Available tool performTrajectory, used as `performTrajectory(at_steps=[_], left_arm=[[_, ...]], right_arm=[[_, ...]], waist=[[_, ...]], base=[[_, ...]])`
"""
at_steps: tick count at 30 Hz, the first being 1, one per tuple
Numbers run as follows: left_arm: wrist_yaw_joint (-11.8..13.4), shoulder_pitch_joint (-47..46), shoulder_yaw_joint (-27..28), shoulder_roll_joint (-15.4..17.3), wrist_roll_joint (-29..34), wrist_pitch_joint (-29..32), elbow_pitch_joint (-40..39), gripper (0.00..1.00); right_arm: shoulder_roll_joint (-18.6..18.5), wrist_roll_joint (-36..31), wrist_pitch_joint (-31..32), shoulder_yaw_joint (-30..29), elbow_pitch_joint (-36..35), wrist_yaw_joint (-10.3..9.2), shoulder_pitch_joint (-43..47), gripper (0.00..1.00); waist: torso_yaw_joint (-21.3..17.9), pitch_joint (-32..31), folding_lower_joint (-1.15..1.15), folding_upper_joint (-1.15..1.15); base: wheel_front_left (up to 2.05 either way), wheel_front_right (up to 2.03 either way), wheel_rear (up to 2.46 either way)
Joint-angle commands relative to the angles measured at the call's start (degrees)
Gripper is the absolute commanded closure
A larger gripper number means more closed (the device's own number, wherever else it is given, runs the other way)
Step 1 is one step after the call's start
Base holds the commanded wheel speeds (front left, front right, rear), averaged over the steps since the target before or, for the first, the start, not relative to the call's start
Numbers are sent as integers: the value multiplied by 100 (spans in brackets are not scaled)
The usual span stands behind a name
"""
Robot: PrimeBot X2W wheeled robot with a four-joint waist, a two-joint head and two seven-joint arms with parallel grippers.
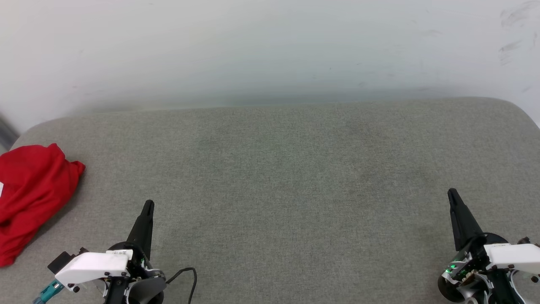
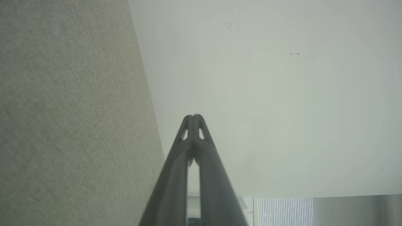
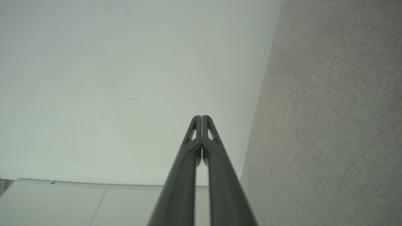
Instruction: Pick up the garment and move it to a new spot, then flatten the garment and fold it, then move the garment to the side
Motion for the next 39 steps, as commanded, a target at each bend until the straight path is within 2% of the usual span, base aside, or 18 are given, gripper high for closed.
performTrajectory(at_steps=[1,22,23,32,39], left_arm=[[-13,-45,18,-9,12,22,-2,100],[-13,-45,17,-9,11,21,-2,100],[0,0,0,0,0,0,1,0],[1,186,-36,-15,95,-153,33,0],[29,204,93,-13,575,-349,-122,0]], right_arm=[[19,-26,5,3,5,0,-76,100],[19,-25,5,4,5,0,-76,100],[0,0,0,0,2,0,1,0],[5,-129,-144,18,124,-1,171,0],[5,-725,-342,8,-100,-1,199,0]], waist=[[0,0,0,0],[0,0,0,0],[0,0,0,0],[-2,4,0,0],[-7,19,0,0]], base=[[0,0,0],[0,0,0],[0,0,0],[0,0,0],[0,0,0]])
